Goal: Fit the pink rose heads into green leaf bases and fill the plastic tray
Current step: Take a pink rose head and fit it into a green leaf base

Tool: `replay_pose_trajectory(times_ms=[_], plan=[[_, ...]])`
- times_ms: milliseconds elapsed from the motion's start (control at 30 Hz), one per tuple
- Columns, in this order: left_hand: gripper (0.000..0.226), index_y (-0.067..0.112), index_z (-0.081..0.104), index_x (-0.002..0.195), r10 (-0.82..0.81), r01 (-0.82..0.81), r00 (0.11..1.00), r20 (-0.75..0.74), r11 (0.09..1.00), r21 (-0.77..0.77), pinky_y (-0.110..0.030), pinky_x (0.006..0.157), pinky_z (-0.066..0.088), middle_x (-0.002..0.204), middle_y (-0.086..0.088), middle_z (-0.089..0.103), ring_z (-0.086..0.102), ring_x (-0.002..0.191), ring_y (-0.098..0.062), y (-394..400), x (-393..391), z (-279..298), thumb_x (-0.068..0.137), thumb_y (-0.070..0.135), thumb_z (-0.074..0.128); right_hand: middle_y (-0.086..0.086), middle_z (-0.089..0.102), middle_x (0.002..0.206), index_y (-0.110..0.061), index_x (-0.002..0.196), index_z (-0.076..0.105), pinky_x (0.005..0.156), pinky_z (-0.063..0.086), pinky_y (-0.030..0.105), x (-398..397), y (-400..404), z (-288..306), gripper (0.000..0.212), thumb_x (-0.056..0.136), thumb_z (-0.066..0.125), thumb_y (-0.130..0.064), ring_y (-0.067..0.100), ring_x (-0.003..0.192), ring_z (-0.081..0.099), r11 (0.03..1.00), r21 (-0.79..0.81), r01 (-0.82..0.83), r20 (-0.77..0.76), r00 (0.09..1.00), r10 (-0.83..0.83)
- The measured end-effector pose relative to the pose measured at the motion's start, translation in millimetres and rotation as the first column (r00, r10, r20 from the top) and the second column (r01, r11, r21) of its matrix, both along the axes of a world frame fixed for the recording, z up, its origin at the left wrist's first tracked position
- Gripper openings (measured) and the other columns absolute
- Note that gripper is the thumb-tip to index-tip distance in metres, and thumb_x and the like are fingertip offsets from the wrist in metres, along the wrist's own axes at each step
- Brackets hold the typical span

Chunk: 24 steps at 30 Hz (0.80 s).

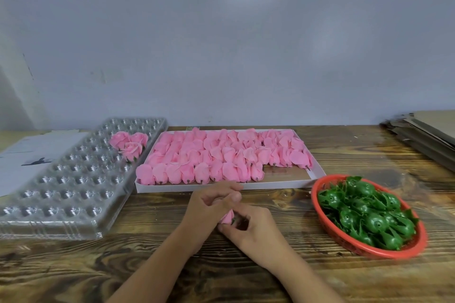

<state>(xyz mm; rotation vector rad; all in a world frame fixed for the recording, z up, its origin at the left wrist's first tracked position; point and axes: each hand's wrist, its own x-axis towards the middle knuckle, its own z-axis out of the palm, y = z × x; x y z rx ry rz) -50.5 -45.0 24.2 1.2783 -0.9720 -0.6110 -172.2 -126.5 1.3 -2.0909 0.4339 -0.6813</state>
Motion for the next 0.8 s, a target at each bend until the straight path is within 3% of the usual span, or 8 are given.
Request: replay_pose_trajectory(times_ms=[100,167,200,300,367,500,600,800], plan=[[0.017,0.031,0.082,0.075,-0.016,0.015,0.998,0.056,1.0,0.022,-0.021,0.085,0.055,0.105,0.004,0.078,0.071,0.103,-0.011,0,-1,0,0.07,0.046,0.076,-0.005,0.069,0.076,-0.049,0.092,0.069,0.063,0.048,0.018,-1,1,3,0.035,0.081,0.074,-0.016,0.015,0.067,0.062,1.0,0.03,-0.006,0.022,1.0,0.005],[0.008,0.034,0.082,0.075,-0.038,0.03,0.993,0.114,0.997,0.069,-0.019,0.085,0.054,0.104,0.007,0.078,0.071,0.102,-0.011,1,-2,1,0.074,0.04,0.077,-0.011,0.07,0.076,-0.052,0.084,0.068,0.064,0.051,0.023,-1,2,4,0.036,0.083,0.074,-0.017,0.016,0.069,0.064,0.999,0.033,0.006,0.013,1.0,-0.006],[0.005,0.034,0.082,0.076,-0.057,0.045,0.989,0.138,0.995,0.089,-0.018,0.085,0.053,0.103,0.009,0.078,0.071,0.102,-0.01,1,-2,1,0.078,0.031,0.079,-0.009,0.07,0.076,-0.046,0.085,0.07,0.066,0.053,0.028,-1,1,4,0.027,0.084,0.074,-0.019,0.016,0.071,0.065,0.999,0.033,0.013,-0.006,1.0,-0.013],[0.027,0.029,0.082,0.078,-0.054,0.029,0.972,0.227,0.993,0.111,-0.015,0.084,0.052,0.1,0.009,0.078,0.072,0.099,-0.008,-1,0,-4,0.086,0.003,0.077,0.003,0.072,0.078,-0.023,0.084,0.073,0.072,0.053,0.042,-2,1,2,0.001,0.084,0.072,-0.024,0.02,0.076,0.067,0.998,0.052,0.029,-0.034,0.999,-0.028],[0.026,0.025,0.081,0.082,-0.036,0.011,0.968,0.248,0.995,0.104,-0.014,0.084,0.052,0.099,0.009,0.079,0.072,0.097,-0.007,-1,0,-6,0.084,-0.001,0.078,0.006,0.073,0.081,-0.015,0.086,0.073,0.074,0.053,0.043,-3,1,3,0.008,0.084,0.069,-0.023,0.022,0.081,0.068,0.997,0.073,0.039,-0.034,0.999,-0.037],[0.025,0.026,0.08,0.097,-0.025,-0.006,0.971,0.237,0.992,0.126,-0.016,0.085,0.053,0.104,0.011,0.078,0.071,0.101,-0.007,-2,3,-11,0.081,0.008,0.084,-0.011,0.075,0.09,-0.03,0.098,0.075,0.078,0.055,0.028,-3,0,5,0.021,0.085,0.068,-0.015,0.006,0.087,0.069,0.996,0.078,0.046,0.025,0.999,-0.048],[0.037,0.03,0.074,0.11,-0.002,-0.025,0.976,0.219,0.993,0.119,-0.018,0.086,0.053,0.11,0.012,0.074,0.068,0.106,-0.008,-3,3,-11,0.076,0.02,0.085,-0.018,0.075,0.095,-0.029,0.109,0.074,0.082,0.053,0.019,-1,-2,2,0.032,0.081,0.072,-0.013,-0.002,0.091,0.068,0.988,0.093,0.125,0.06,0.99,-0.131],[0.071,0.041,0.057,0.127,-0.023,0.004,0.992,0.124,0.988,0.152,-0.016,0.087,0.053,0.116,0.02,0.07,0.067,0.109,-0.003,-4,2,-13,0.065,0.033,0.091,-0.018,0.073,0.086,-0.042,0.091,0.064,0.068,0.052,0.013,-1,-5,0,0.024,0.077,0.073,-0.025,0.0,0.078,0.068,0.952,0.165,0.258,0.046,0.962,-0.268]])
